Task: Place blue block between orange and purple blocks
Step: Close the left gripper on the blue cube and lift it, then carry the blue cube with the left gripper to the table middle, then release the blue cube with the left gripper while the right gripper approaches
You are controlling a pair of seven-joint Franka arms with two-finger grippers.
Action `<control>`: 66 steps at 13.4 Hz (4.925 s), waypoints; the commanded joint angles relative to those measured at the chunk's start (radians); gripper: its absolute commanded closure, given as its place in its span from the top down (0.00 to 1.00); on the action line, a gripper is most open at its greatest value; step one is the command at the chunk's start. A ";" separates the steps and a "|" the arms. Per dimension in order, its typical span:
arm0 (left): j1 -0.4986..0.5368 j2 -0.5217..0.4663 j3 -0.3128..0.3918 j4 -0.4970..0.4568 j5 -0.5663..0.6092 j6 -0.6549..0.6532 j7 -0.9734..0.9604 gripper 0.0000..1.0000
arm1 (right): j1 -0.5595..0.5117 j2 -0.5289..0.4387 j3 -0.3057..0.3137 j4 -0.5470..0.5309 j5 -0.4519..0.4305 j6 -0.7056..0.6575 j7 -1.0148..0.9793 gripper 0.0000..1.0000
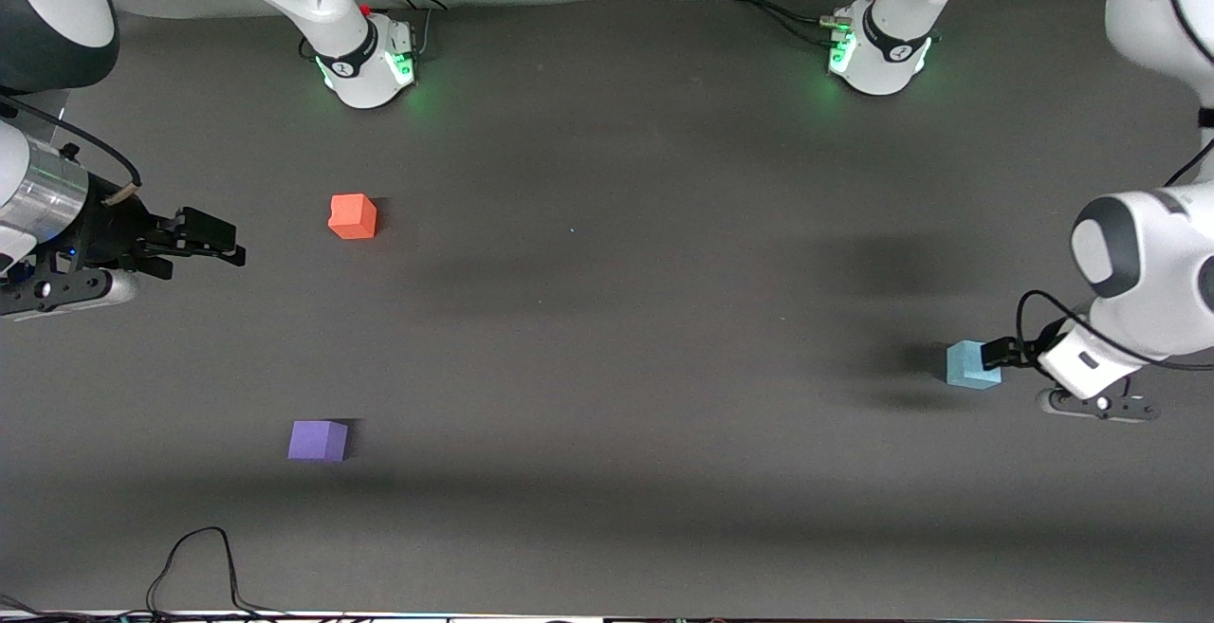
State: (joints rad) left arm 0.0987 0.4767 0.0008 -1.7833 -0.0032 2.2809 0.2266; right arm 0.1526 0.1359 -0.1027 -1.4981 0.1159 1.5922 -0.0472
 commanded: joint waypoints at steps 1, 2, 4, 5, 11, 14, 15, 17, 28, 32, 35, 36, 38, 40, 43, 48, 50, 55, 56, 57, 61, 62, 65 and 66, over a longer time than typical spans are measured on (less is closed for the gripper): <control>0.000 0.057 0.004 0.005 0.009 0.069 0.031 1.00 | 0.002 -0.005 -0.006 0.001 0.013 0.003 0.004 1.00; -0.004 0.078 0.004 0.005 0.011 0.089 0.030 1.00 | 0.002 -0.006 -0.006 0.001 0.013 0.003 0.004 1.00; -0.008 0.102 0.004 -0.014 0.011 0.120 0.031 1.00 | 0.001 -0.002 -0.009 -0.001 0.013 0.002 0.004 1.00; -0.007 0.111 0.004 -0.028 0.009 0.136 0.031 1.00 | 0.002 -0.002 -0.009 -0.001 0.013 0.002 0.006 1.00; -0.011 0.111 0.004 -0.068 0.009 0.120 0.014 1.00 | 0.002 0.004 -0.009 -0.007 0.014 0.002 0.004 1.00; -0.011 0.109 0.004 -0.071 0.009 0.105 -0.009 0.47 | 0.002 0.004 -0.009 -0.007 0.014 0.002 0.006 1.00; -0.011 0.108 0.004 -0.068 0.009 0.098 -0.012 0.30 | 0.002 0.004 -0.009 -0.007 0.014 0.000 0.006 1.00; -0.011 0.106 0.004 -0.067 0.009 0.098 -0.012 0.25 | 0.002 0.004 -0.009 -0.005 0.014 0.000 0.004 1.00; -0.068 -0.167 -0.021 0.151 0.002 -0.343 -0.214 0.25 | -0.007 0.016 -0.014 -0.004 0.014 -0.001 -0.002 1.00; -0.319 -0.153 -0.022 0.310 -0.001 -0.546 -0.499 0.24 | -0.007 0.010 -0.014 0.004 0.014 -0.001 -0.006 1.00; -0.557 -0.104 -0.025 0.329 0.000 -0.526 -0.777 0.24 | -0.007 0.013 -0.014 0.007 0.016 0.006 -0.006 1.00; -0.627 -0.066 -0.025 0.370 0.000 -0.518 -0.835 0.23 | -0.007 0.011 -0.014 0.009 0.016 0.006 -0.006 1.00; -0.733 0.044 -0.025 0.486 0.000 -0.518 -0.956 0.23 | -0.007 0.010 -0.015 0.007 0.018 0.005 -0.006 1.00; -0.825 0.158 -0.025 0.599 0.002 -0.499 -1.059 0.23 | -0.005 0.013 -0.012 0.012 0.016 0.006 -0.005 1.00; -0.914 0.278 -0.024 0.630 0.006 -0.300 -1.168 0.23 | -0.005 0.013 -0.012 0.010 0.016 0.005 -0.005 1.00; -0.962 0.419 -0.024 0.622 0.014 -0.163 -1.218 0.23 | -0.005 0.016 -0.012 0.010 0.016 0.006 -0.006 1.00; -0.962 0.477 -0.024 0.619 0.012 -0.097 -1.222 0.24 | -0.005 0.017 -0.012 0.010 0.014 0.014 -0.008 1.00; -0.965 0.510 -0.024 0.594 0.014 -0.046 -1.221 0.53 | -0.007 0.021 -0.014 -0.004 0.013 0.015 0.003 1.00; -0.964 0.510 -0.024 0.594 0.014 -0.046 -1.218 0.92 | -0.007 0.021 -0.014 -0.013 0.014 0.017 0.001 1.00; -0.964 0.508 -0.022 0.594 0.014 -0.049 -1.219 1.00 | -0.008 0.021 -0.014 -0.011 0.014 0.026 0.001 1.00; -0.961 0.447 -0.018 0.619 0.011 -0.188 -1.221 1.00 | -0.012 0.028 -0.015 -0.013 0.014 0.029 -0.003 1.00; -0.955 0.416 -0.018 0.649 0.008 -0.268 -1.216 1.00 | -0.012 0.030 -0.015 -0.014 0.014 0.034 -0.005 1.00; -0.875 0.321 -0.019 0.682 0.006 -0.382 -1.178 1.00 | -0.012 0.024 -0.015 -0.013 0.014 0.032 -0.005 1.00; -0.829 0.272 -0.025 0.674 -0.001 -0.399 -1.106 1.00 | -0.008 0.021 -0.015 -0.011 0.014 0.031 -0.003 1.00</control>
State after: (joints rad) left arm -0.8070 0.8480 -0.0155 -1.0860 -0.0030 1.9414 -0.9567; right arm 0.1416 0.1667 -0.1141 -1.5061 0.1159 1.6115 -0.0473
